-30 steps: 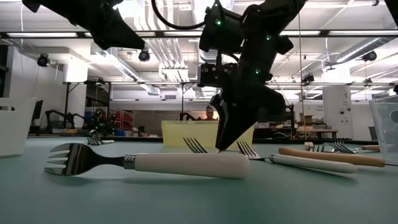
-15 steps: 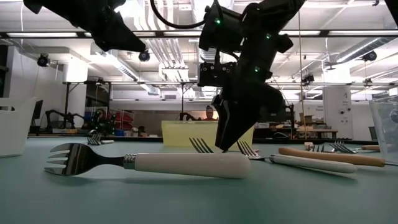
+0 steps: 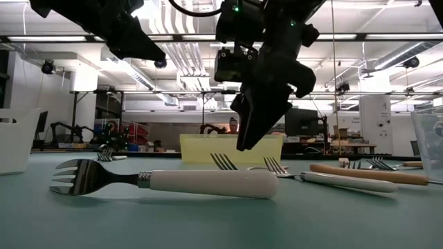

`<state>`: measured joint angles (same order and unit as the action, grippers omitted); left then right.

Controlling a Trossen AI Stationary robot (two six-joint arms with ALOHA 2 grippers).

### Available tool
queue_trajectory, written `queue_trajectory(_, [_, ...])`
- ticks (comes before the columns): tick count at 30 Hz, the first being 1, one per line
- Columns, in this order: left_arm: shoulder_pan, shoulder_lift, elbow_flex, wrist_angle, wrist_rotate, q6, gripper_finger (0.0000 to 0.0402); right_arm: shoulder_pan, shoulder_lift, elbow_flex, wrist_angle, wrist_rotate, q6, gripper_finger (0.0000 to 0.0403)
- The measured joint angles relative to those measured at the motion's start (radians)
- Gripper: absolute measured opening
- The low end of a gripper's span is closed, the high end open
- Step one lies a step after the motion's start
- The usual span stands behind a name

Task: Sort silverware by color (type)
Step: Put the orange fork into the transparent bin

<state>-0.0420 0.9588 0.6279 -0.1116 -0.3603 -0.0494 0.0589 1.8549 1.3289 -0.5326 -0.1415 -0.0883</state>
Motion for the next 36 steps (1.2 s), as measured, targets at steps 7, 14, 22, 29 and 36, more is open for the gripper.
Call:
queue_trajectory(7, [0.000, 0.002, 0.000, 0.000, 0.000, 0.000, 0.0075, 0.006, 0.021, -0.005, -0.003, 0.000, 0.000, 0.0157])
queue_trajectory(14, [0.000, 0.002, 0.000, 0.000, 0.000, 0.000, 0.0075, 0.006, 0.069, -0.005, -0.004, -0.015, -0.012, 0.0155])
queue_trajectory(22, [0.000, 0.002, 0.000, 0.000, 0.000, 0.006, 0.0075, 0.003, 0.096, 0.014, -0.013, -0.010, -0.027, 0.0145])
queue_trajectory(29, [0.000, 0.002, 0.000, 0.000, 0.000, 0.015, 0.0075, 0.000, 0.098, 0.020, -0.002, 0.079, -0.061, 0.0103])
queue_trajectory(36, [0.000, 0.002, 0.000, 0.000, 0.000, 0.015, 0.0075, -0.006, 0.100, 0.021, 0.010, 0.141, -0.059, 0.0054])
